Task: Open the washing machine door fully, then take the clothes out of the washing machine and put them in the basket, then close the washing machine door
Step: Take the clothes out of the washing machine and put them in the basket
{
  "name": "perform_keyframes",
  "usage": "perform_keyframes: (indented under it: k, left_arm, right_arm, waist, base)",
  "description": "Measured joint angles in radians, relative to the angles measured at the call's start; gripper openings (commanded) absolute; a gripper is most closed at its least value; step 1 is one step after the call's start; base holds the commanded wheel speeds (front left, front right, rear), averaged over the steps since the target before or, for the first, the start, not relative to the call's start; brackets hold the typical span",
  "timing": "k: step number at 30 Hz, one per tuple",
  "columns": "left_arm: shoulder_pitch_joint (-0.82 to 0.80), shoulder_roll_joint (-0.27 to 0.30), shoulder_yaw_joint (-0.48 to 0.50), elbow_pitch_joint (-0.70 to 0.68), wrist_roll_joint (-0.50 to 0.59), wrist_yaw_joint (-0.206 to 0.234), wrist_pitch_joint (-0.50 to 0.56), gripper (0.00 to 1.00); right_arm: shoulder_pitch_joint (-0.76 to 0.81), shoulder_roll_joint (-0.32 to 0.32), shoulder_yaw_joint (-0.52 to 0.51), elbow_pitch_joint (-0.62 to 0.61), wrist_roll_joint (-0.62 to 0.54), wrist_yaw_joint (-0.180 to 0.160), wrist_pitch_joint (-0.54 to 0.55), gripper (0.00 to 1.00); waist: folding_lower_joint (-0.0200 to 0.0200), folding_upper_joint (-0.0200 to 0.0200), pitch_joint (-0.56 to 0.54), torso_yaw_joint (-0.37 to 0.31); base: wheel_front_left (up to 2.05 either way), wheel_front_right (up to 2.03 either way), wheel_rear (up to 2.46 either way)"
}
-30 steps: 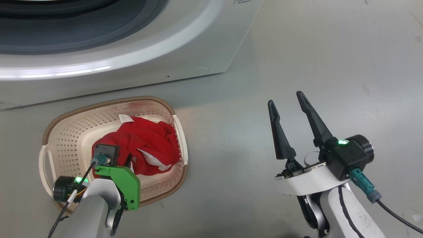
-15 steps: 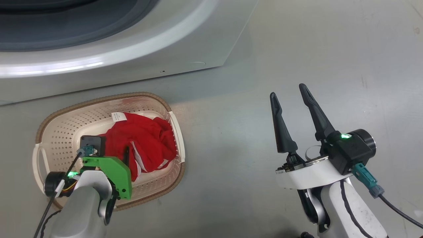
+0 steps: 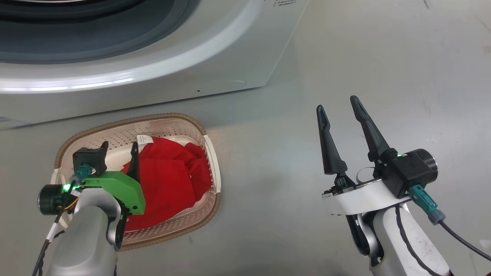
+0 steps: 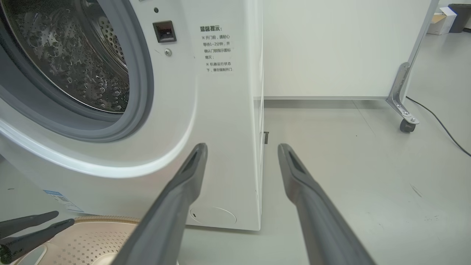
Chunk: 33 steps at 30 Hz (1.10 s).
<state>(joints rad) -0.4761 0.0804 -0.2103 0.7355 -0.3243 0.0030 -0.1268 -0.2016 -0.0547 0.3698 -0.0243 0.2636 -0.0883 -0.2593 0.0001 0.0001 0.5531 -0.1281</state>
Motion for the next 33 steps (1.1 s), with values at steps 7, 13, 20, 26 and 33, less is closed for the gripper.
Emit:
perform_keyframes:
  k: [7, 13, 20, 26, 33]
  left_arm:
    - [0.005, -0.005, 0.014, -0.047, -0.001, 0.000, -0.119, 1.00]
    - [0.021, -0.019, 0.028, -0.132, -0.016, -0.004, -0.130, 1.00]
    - [0.084, -0.026, 0.048, -0.236, -0.022, -0.008, -0.130, 1.00]
    - [0.139, -0.025, 0.077, -0.370, -0.011, -0.002, -0.130, 1.00]
    - [0.258, -0.024, 0.079, -0.462, 0.010, 0.011, -0.130, 1.00]
  right_arm:
    - [0.003, 0.000, -0.010, 0.023, -0.001, -0.002, 0.000, 1.00]
    - [0.021, 0.000, -0.026, 0.041, -0.010, -0.002, 0.000, 1.00]
    - [0.048, -0.004, -0.031, 0.070, -0.019, 0.004, 0.000, 1.00]
    - [0.071, -0.008, -0.040, 0.082, -0.020, 0.008, 0.000, 1.00]
    - [0.116, -0.009, -0.058, 0.086, -0.020, 0.008, 0.000, 1.00]
  waist:
    - [0.0000, 0.0000, -0.044, 0.019]
    - [0.0000, 0.0000, -0.088, 0.045]
    - [-0.0001, 0.0000, -0.149, 0.080]
    - [0.0000, 0.0000, -0.208, 0.106]
    - [-0.0001, 0.0000, -0.274, 0.128]
  base:
    - [0.00, 0.00, 0.00]
    - [0.00, 0.00, 0.00]
    - [0.00, 0.00, 0.00]
    - [0.00, 0.00, 0.00]
    - [0.00, 0.00, 0.00]
